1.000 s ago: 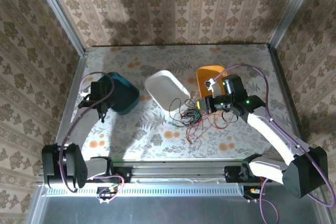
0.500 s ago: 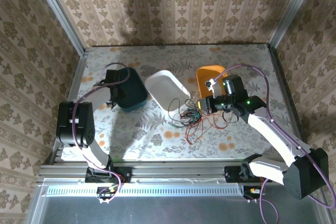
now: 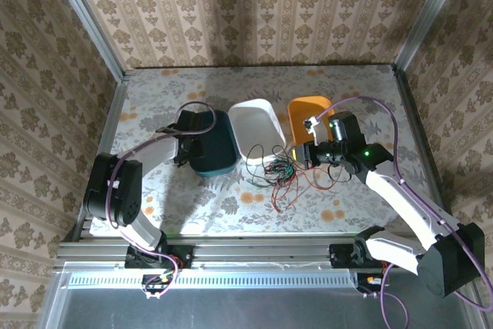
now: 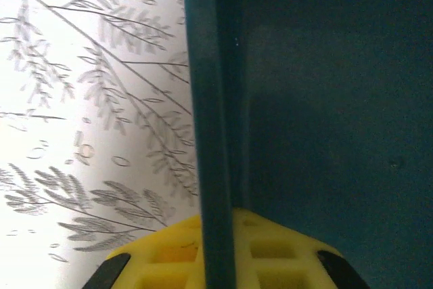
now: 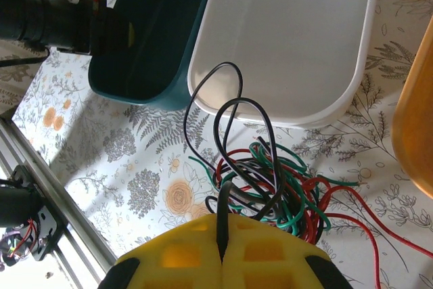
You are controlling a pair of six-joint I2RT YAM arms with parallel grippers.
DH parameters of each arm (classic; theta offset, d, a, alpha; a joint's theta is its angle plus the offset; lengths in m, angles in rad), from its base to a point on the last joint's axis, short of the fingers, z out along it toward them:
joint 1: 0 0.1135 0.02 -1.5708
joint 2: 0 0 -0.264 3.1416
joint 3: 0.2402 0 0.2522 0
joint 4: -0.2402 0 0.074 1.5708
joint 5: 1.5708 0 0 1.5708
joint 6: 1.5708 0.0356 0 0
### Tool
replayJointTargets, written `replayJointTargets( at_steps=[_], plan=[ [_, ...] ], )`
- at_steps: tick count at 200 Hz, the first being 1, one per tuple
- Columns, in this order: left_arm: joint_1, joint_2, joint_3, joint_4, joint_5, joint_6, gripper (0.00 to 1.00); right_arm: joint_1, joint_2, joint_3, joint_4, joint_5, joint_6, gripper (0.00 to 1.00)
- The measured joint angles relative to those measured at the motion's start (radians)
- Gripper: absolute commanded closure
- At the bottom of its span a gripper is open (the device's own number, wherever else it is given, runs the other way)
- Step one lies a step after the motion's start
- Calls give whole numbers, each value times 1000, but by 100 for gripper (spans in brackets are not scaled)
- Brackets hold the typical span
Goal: Untangle the cables
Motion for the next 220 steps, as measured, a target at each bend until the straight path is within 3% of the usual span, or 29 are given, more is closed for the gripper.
replayJointTargets(
  at_steps=[28,113,122,140,162,179,202,220],
  plan=[
    [-16,53,51,15,39,16,100,0,37,0,17,-1,16,100],
    [-18,365,429,23,145,113,100,-3,310,104,51,-5,12,100],
    [-18,386,460,17,153,128,84,-5,328,120,60,-5,13,100],
    [-19,402,487,19,163,180,44,-6,338,132,69,-5,13,100],
    [-33,343,438,36,163,262,14,-9,336,132,69,-5,13,100],
    [-77,192,325,47,163,360,7,-19,328,130,68,-8,19,100],
    [-200,-55,198,59,218,476,6,-43,311,115,68,-21,29,100],
    [-317,-154,145,96,285,531,8,-67,294,93,66,-35,46,100]
  ],
)
